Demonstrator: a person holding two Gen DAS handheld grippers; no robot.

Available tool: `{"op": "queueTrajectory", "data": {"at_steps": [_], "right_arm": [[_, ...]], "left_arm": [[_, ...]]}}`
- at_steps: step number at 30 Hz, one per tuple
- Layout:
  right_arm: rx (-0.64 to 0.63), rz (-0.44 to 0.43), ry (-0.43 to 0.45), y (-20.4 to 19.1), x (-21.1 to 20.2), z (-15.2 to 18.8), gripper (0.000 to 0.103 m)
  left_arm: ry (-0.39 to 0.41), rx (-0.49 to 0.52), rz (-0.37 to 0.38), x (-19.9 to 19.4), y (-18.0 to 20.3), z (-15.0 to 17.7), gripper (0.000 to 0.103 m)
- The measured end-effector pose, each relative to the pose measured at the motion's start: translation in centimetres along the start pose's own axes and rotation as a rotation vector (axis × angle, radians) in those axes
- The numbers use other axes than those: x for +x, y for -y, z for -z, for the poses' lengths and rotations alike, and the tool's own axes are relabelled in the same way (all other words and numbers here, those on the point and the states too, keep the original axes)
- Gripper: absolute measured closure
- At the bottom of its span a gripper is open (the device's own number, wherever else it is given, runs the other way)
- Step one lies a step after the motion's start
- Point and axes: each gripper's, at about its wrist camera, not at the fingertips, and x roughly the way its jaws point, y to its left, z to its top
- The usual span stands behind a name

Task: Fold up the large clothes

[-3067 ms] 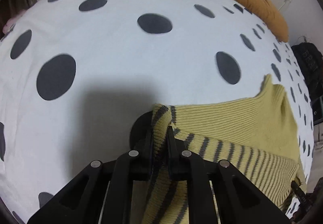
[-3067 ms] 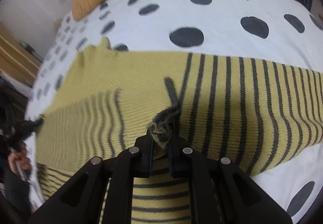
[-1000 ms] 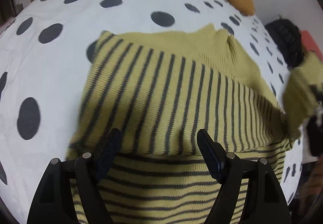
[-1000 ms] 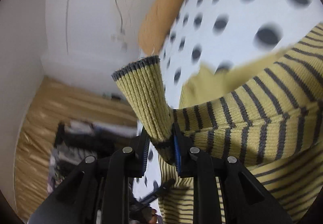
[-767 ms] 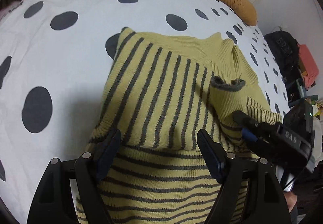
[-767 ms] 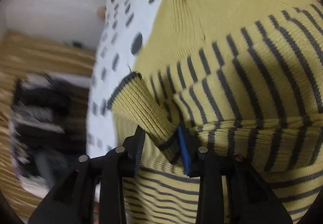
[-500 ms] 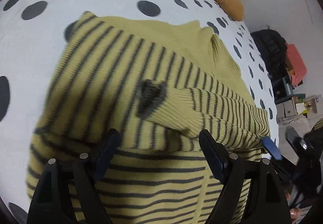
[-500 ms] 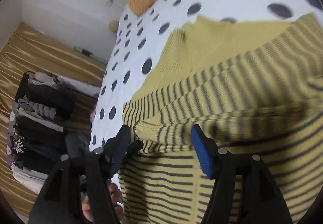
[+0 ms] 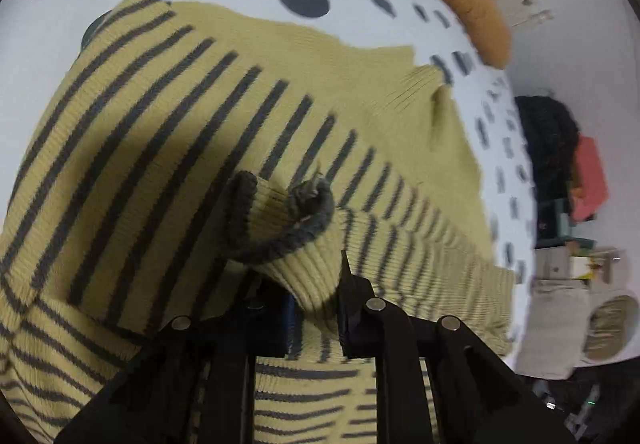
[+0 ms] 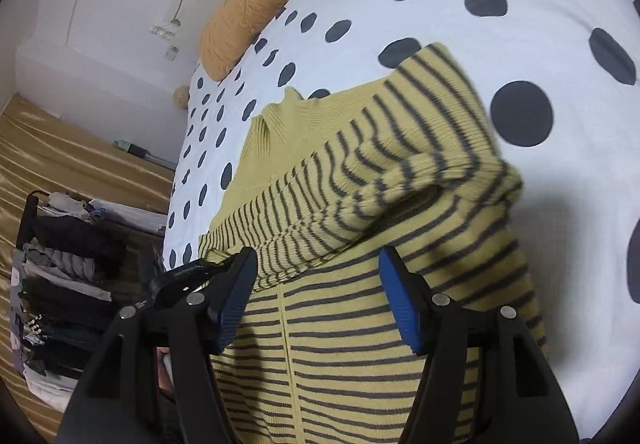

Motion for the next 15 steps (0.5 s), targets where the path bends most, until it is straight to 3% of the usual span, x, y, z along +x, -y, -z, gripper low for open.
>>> {"op": "queueTrajectory", "data": {"at_steps": [2,5,7,12,14,15], "right_arm": [[0.004,0.001,0.021,0.4,-0.8,-0.4,0.039],[0.000,0.020,0.056,0.5,-1.6,-1.1,0.039],[-0.002,0.017,0.074,0.3,-1.7,-1.6,0.039],[-0.029,0.027,0.060,-1.1,0.8,-2.2,0.039],[-0.082,-0.017,0.007,-3.2,3.3,-1.9,0.039],[-0.101,-0.031,-0.012,-4.0,4.2,-1.7,0.039]], "left_arm": [[0.056,0.037,0.012,-2.1,0.3,-1.1,0.088],[0.224,0.081,0.076,-7.5,0.3,-3.6,0.088],[0.268,0.099,0.041,-9.1,-0.5,-5.1,0.087],[-0.002,0.101,-0.107,-3.8,-6.2,-6.0,0.074],[0.015,0.039,0.007,-4.6,-8.6,-5.4,0.070],[0.033,-0.004,0.030,-5.5,-9.5,-5.3,0.068]]}}
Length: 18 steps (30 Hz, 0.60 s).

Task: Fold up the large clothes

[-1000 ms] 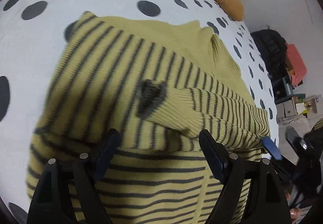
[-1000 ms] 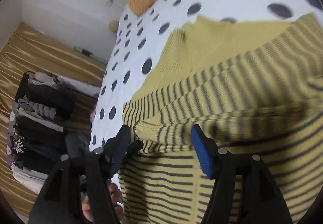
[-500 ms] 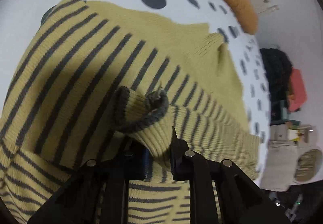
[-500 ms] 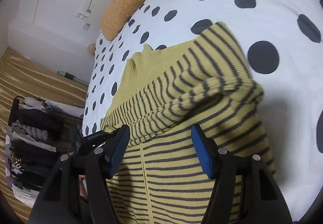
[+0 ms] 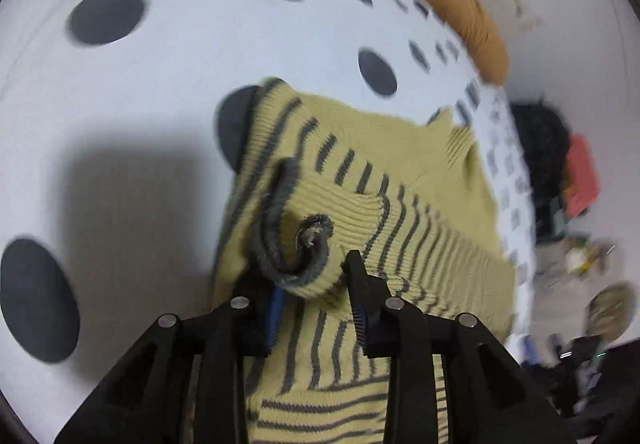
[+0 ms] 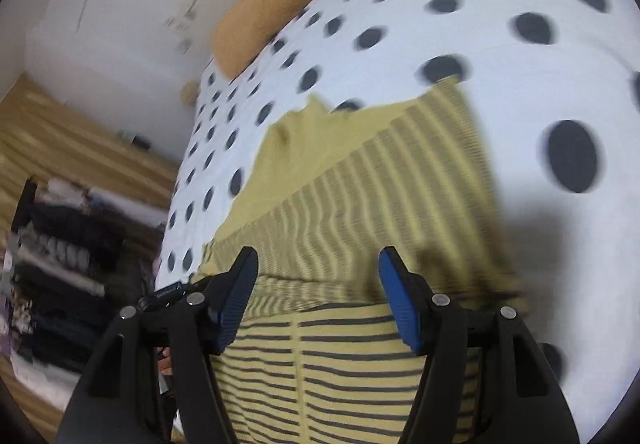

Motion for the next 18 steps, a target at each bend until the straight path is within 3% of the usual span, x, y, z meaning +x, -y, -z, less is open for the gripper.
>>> {"op": "queueTrajectory", "data": {"at_steps": [1,4,7,10,14,16,18], "right_arm": [[-0.022,-0.018,-0.018,-1.1,1.3,0.0,0.039],[-0.052,-0.060,-0.073,-3.8,6.1,-0.3,0.040],[-0.029,-0.087,-0.155,-5.1,11.4,0.0,0.043],[-0.027,-0.082,-0.292,-5.9,15.4,2.4,0.053],[-0.083,-0.134,-0.381,-7.5,14.7,7.5,0.054],[-0.086,-0.143,-0.432,-7.5,14.4,9.4,0.054],[-0.072,-0.130,-0.417,-6.8,13.2,9.9,0.054]], "left_arm": [[0.036,-0.055,0.006,-1.5,-1.0,0.1,0.065],[0.155,-0.102,-0.050,-5.7,-2.7,0.2,0.040],[0.157,-0.067,-0.088,-7.9,-3.0,0.4,0.040],[0.152,0.000,-0.136,-8.9,-1.5,0.3,0.040],[0.126,0.073,-0.074,-9.0,1.9,1.5,0.040],[0.067,0.103,0.016,-6.9,4.7,2.3,0.040],[0.018,0.155,0.047,-4.4,7.1,3.3,0.039]]}}
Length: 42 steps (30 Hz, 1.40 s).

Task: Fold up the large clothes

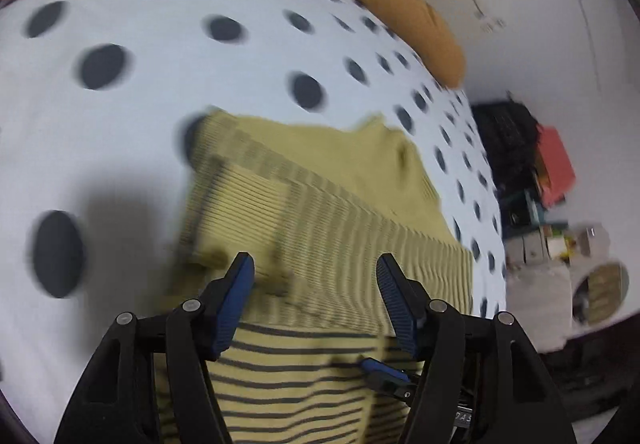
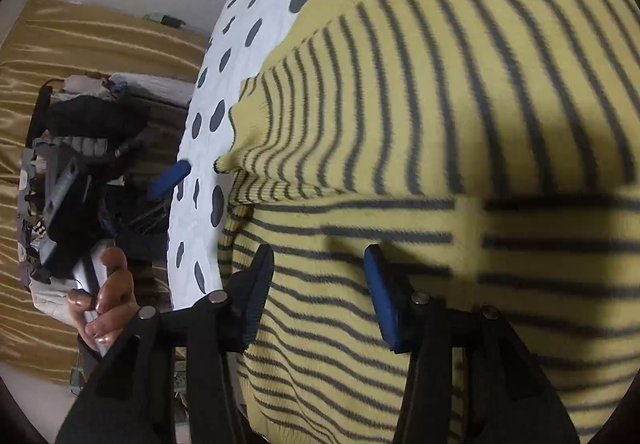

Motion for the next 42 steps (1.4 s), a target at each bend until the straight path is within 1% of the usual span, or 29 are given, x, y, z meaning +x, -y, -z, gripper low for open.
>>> {"op": "queueTrajectory", "data": {"at_steps": [2,4,5,6,7,8,9,10,11,12,13,14,15,16,17,19,20,24,25,26,27,28,30,33,35,37,38,39,42], "right_arm": [[0.003,0.012,0.062,0.7,-2.5,0.0,0.054],[0.008,0.052,0.143,1.7,-5.9,-0.9,0.054],[0.010,0.090,0.179,2.5,-7.7,-1.5,0.054],[0.014,0.162,0.212,3.7,-9.5,-2.2,0.054],[0.026,0.237,0.222,4.9,-10.7,-2.7,0.054],[0.046,0.344,0.231,6.7,-12.1,-3.1,0.054],[0.071,0.462,0.244,8.8,-13.9,-3.4,0.056],[0.096,0.476,0.260,10.1,-15.4,-3.3,0.060],[0.141,0.396,0.296,11.5,-17.5,-3.1,0.064],[0.193,0.354,0.342,12.6,-19.7,-3.0,0.064],[0.209,0.392,0.369,13.0,-21.0,-3.1,0.063],[0.199,0.432,0.413,13.3,-22.7,-3.7,0.061],[0.193,0.441,0.429,13.5,-23.4,-4.2,0.053],[0.195,0.447,0.433,13.8,-23.8,-5.1,0.047],[0.198,0.444,0.419,13.9,-23.7,-6.3,0.037],[0.179,0.436,0.391,13.9,-22.5,-8.6,0.037],[0.163,0.441,0.355,13.8,-21.3,-9.9,0.037],[0.125,0.463,0.259,13.7,-17.3,-12.4,0.037],[0.115,0.468,0.239,13.7,-16.5,-12.4,0.039],[0.100,0.480,0.219,13.9,-15.6,-12.4,0.048],[0.072,0.523,0.197,13.8,-14.7,-12.6,0.058],[0.054,0.562,0.180,13.8,-14.4,-12.9,0.059],[0.051,0.589,0.182,14.2,-14.5,-13.1,0.065],[0.060,0.729,0.251,14.9,-16.8,-13.4,0.065],[0.071,0.667,0.256,14.9,-18.8,-12.6,0.064],[0.035,0.632,0.255,13.8,-20.5,-10.4,0.060],[0.008,0.634,0.255,13.1,-21.3,-8.8,0.046],[-0.015,0.634,0.247,12.6,-21.8,-7.2,0.032],[-0.064,0.604,0.192,11.9,-22.4,-1.4,0.029]], "left_arm": [[-0.047,0.033,-0.029,3.1,1.3,0.6,0.038],[-0.091,0.040,-0.138,6.1,0.6,1.1,0.040],[-0.105,0.027,-0.182,7.3,-0.6,1.4,0.055],[-0.102,0.018,-0.194,7.4,-1.5,1.6,0.066],[-0.085,0.015,-0.208,7.0,-2.3,1.7,0.091],[-0.080,0.004,-0.222,6.4,-3.2,1.8,0.101],[-0.083,-0.042,-0.186,5.7,-4.5,1.8,0.101],[-0.085,-0.092,-0.148,4.8,-5.5,1.8,0.101],[-0.074,-0.107,-0.153,4.1,-6.0,1.6,0.101],[-0.037,-0.081,-0.202,2.5,-5.5,1.4,0.101],[0.013,-0.037,-0.270,1.2,-4.7,1.1,0.101],[0.094,0.030,-0.358,-0.6,-3.3,0.5,0.076],[0.137,0.068,-0.387,-1.5,-2.6,0.1,0.052],[0.165,0.093,-0.400,-2.0,-2.0,-0.7,0.004],[0.182,0.113,-0.403,-2.1,-1.5,-1.4,0.003],[0.147,0.141,-0.428,-0.8,-1.2,-3.2,0.004],[0.114,0.154,-0.452,0.5,-1.2,-4.1,0.004],[0.031,0.214,-0.557,5.3,-1.6,-6.0,0.004],[0.011,0.237,-0.586,6.6,-1.9,-6.1,0.004],[-0.002,0.251,-0.606,7.6,-2.2,-6.1,0.005],[-0.017,0.272,-0.645,8.8,-2.7,-6.0,0.005],[-0.016,0.275,-0.654,9.5,-3.4,-5.2,0.004],[0.011,0.255,-0.664,9.6,-4.4,-5.3,0.000],[0.036,0.192,-0.637,8.1,-5.5,-5.8,0.000],[0.052,0.185,-0.641,6.2,-5.6,-5.8,0.002],[0.090,0.201,-0.646,3.2,-5.6,-4.4,0.003],[0.103,0.205,-0.637,1.7,-5.8,-3.3,0.003],[0.092,0.205,-0.606,0.2,-6.0,-1.7,0.003],[0.025,0.207,-0.520,-2.7,-6.9,3.6,0.003]]}}
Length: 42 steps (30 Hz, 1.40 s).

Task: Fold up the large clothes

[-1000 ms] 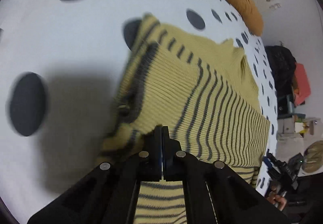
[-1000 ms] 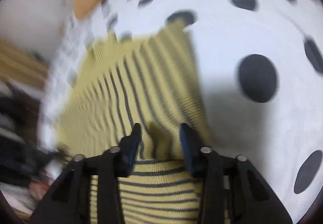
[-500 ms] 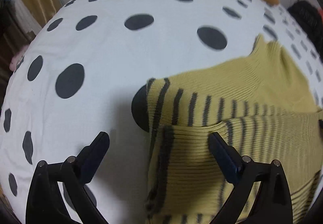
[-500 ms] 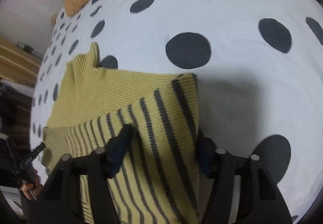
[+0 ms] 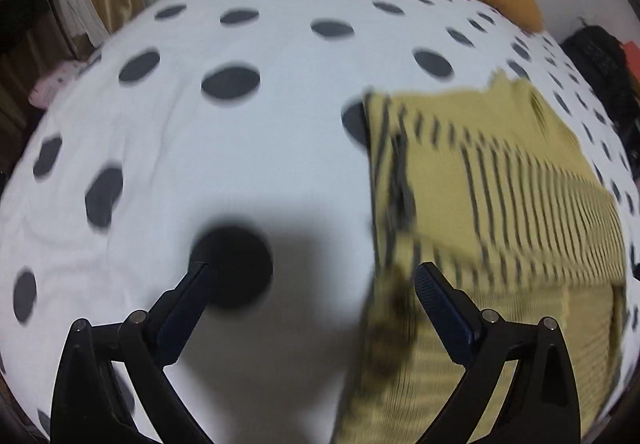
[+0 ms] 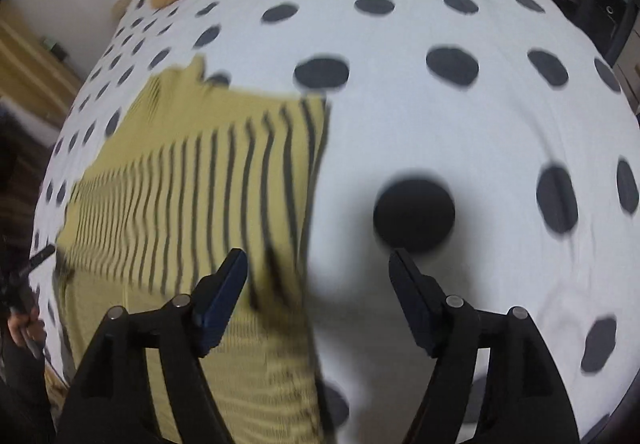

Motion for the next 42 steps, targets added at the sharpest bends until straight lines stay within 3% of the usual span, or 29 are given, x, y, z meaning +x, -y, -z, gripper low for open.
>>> {"op": "queueTrajectory", "data": {"at_steps": [5,8,10,12,14,15,16,17,20,21,23,24,26,28,29,30,31,32,38,42], "right_arm": [[-0.045,-0.019,-0.122,-1.1,1.5,6.6,0.029],[-0.010,-0.049,-0.161,-1.4,3.3,8.9,0.030],[-0.010,-0.054,-0.171,-1.8,4.2,9.9,0.032],[-0.058,0.004,-0.153,-2.7,4.0,10.1,0.052],[-0.057,0.025,-0.156,-3.2,3.5,10.0,0.072],[-0.046,0.050,-0.160,-3.2,3.3,9.9,0.078],[-0.030,0.090,-0.168,-3.1,3.1,9.8,0.081],[-0.015,0.113,-0.174,-3.1,2.9,9.6,0.082],[0.014,0.157,-0.169,-2.4,1.7,9.6,0.087],[0.009,0.174,-0.161,-2.3,1.2,9.7,0.091],[-0.017,0.261,-0.157,-1.6,1.1,10.2,0.091],[0.014,0.218,-0.173,-0.6,1.6,10.5,0.091],[0.039,0.146,-0.153,0.3,1.2,11.0,0.091],[0.038,0.088,-0.134,0.1,-0.2,11.7,0.089],[0.053,0.051,-0.133,0.1,-1.0,12.3,0.084],[0.069,0.029,-0.129,0.1,-1.8,13.0,0.068],[0.078,0.016,-0.130,0.2,-2.3,13.5,0.057],[0.085,-0.002,-0.129,0.3,-2.8,14.4,0.042],[0.157,-0.073,-0.158,1.5,-2.5,20.7,0.041],[0.204,-0.146,-0.097,1.7,-2.6,23.4,0.039]], "left_arm": [[-0.093,0.014,0.073,0.0,-0.7,6.9,0.003],[-0.127,-0.037,0.114,0.6,-0.8,9.2,0.003],[-0.115,-0.031,0.102,0.5,-0.2,9.8,0.004],[-0.110,-0.032,0.077,0.5,0.3,10.0,0.018],[-0.143,-0.031,-0.010,0.6,0.9,10.5,0.059],[-0.153,-0.030,-0.032,0.4,1.1,10.5,0.067],[-0.159,-0.036,-0.041,0.2,1.1,10.6,0.083],[-0.165,-0.052,-0.048,-0.2,1.1,10.6,0.091],[-0.151,-0.096,-0.090,-2.2,0.8,10.7,0.100],[-0.134,-0.071,-0.161,-2.6,0.6,11.2,0.103],[-0.196,-0.051,-0.253,-0.6,-0.9,12.3,0.103],[-0.219,-0.111,-0.181,-0.2,-2.3,12.8,0.103],[-0.170,-0.207,-0.055,-2.0,-4.3,13.7,0.103],[-0.147,-0.231,0.044,-3.8,-4.8,14.7,0.098],[-0.143,-0.235,0.087,-4.3,-4.7,15.3,0.079],[-0.141,-0.237,0.130,-4.9,-4.5,16.1,0.064],[-0.133,-0.231,0.155,-5.3,-4.2,16.7,0.036],[-0.118,-0.219,0.176,-5.5,-3.9,17.5,0.029],[-0.162,-0.223,0.238,-3.9,-1.3,21.4,0.029],[-0.161,-0.164,0.218,-3.3,0.6,22.1,0.027]]}}
